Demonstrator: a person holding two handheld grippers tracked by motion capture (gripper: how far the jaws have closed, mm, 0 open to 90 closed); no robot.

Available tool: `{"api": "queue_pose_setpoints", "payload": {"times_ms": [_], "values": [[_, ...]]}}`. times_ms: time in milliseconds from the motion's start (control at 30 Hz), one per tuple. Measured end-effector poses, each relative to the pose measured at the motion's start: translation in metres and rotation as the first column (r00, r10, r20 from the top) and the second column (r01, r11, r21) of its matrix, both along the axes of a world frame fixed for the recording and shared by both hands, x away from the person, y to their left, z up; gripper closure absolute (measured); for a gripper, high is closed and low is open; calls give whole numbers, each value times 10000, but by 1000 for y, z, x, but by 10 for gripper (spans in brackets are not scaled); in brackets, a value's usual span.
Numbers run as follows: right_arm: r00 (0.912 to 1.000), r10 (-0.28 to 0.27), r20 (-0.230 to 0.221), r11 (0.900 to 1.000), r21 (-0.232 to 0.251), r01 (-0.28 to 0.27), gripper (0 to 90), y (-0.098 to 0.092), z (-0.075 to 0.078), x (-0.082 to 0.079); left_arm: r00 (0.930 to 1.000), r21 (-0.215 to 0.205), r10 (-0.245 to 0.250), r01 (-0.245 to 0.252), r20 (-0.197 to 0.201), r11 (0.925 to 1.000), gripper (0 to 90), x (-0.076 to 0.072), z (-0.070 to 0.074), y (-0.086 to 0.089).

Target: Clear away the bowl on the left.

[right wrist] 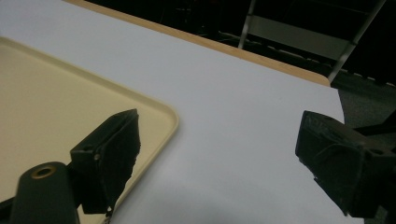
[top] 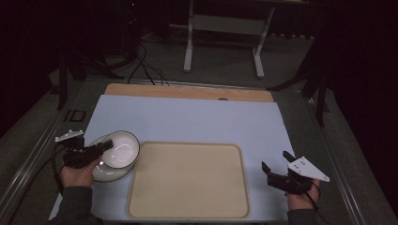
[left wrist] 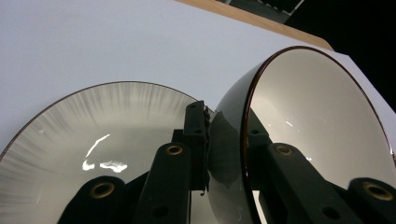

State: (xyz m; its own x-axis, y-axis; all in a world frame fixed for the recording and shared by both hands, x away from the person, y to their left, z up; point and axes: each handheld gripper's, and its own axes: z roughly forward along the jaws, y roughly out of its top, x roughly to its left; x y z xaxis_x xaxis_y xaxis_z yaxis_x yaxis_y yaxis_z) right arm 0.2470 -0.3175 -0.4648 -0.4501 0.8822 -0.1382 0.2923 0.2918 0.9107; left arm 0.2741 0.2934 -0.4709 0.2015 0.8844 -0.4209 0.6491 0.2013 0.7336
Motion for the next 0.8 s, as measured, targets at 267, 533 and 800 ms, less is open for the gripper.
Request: {"api": "queue_pose_setpoints", "payload": {"times_ms": [267, 533, 800], "values": [[10000, -1, 98, 10000, 24, 1, 136, 0, 1, -1, 9998, -40, -192, 192, 24, 9998, 787, 1, 1, -7], [9999, -18, 104, 10000, 14, 18, 136, 0, 1, -1, 9994, -103, -341, 341, 28, 9994, 785, 2, 1, -15], [9999, -42, 111, 10000, 6, 42, 136, 0, 1, -1, 9988, -202, -479, 480, 51, 9986, 782, 3, 1, -21]]}}
